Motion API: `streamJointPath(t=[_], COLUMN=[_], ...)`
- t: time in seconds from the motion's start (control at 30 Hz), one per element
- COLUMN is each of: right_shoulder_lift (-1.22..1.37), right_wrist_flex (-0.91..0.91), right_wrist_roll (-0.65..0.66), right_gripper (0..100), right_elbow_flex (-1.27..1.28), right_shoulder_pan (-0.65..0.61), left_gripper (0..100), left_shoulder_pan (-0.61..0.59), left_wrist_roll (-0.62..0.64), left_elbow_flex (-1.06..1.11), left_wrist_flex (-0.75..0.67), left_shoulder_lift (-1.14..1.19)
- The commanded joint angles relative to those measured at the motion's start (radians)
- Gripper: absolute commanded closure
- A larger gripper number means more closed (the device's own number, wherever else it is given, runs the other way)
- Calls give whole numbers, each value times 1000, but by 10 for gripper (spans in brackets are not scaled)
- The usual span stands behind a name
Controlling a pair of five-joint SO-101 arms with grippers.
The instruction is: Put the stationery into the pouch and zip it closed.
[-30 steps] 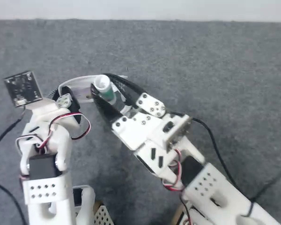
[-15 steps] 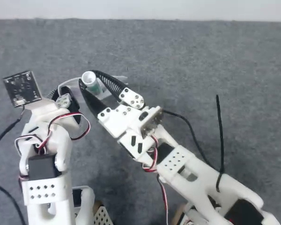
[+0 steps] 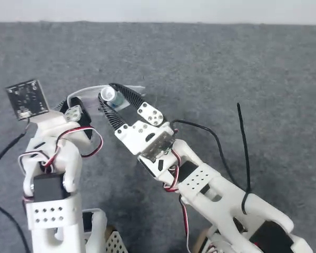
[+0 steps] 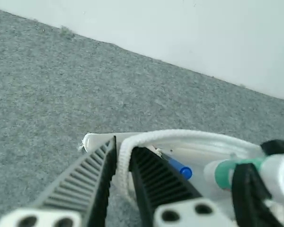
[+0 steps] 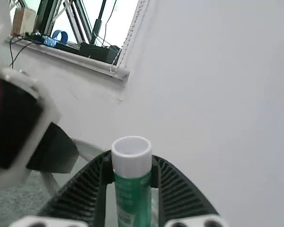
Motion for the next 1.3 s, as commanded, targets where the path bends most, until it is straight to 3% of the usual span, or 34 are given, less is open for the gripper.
streamJointPath(t=[0.0,0.1,0.27,0.37,0.53,0.67,0.87,1.1,1.27], right_shoulder_lift=[-10,-16,-77,-160,-323,-469,-619,-539,-450], right_wrist_flex=[7,61,114,128,331,506,627,636,809], right_wrist_roll=[37,37,35,35,-28,-104,-115,-127,-299], right_gripper=[991,950,775,764,764,783,998,991,992], right_elbow_flex=[-6,-6,20,58,69,69,69,18,-115], right_shoulder_pan=[-5,-5,-7,-8,-31,-62,-82,-76,-35], left_gripper=[990,990,990,990,990,990,990,990,990], left_shoulder_pan=[-3,-5,-5,-5,-5,-5,-5,-5,-5], left_wrist_roll=[20,20,18,18,18,17,17,17,17], left_elbow_flex=[-16,-16,-16,-16,-16,-16,-16,-16,-15], left_wrist_flex=[-32,-32,-32,-32,-34,-35,-37,-35,-35], left_shoulder_lift=[-8,-8,-8,-8,-8,-8,-8,-8,-8])
